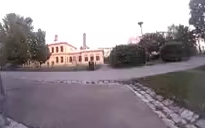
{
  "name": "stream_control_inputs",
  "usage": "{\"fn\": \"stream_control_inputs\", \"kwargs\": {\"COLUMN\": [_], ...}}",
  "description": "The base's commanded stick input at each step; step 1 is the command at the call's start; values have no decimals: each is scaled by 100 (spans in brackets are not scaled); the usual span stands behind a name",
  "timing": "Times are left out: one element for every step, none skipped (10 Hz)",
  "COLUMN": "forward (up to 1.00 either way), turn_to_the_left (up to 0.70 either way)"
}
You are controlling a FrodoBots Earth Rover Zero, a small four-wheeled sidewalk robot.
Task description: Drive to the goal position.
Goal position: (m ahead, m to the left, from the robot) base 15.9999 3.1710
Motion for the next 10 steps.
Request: {"fn": "stream_control_inputs", "kwargs": {"forward": [50, 50, 50, 50, 50, 50, 50, 50, 50, 50], "turn_to_the_left": [0, 0, 0, 0, 0, 0, 0, 0, 0, 0]}}
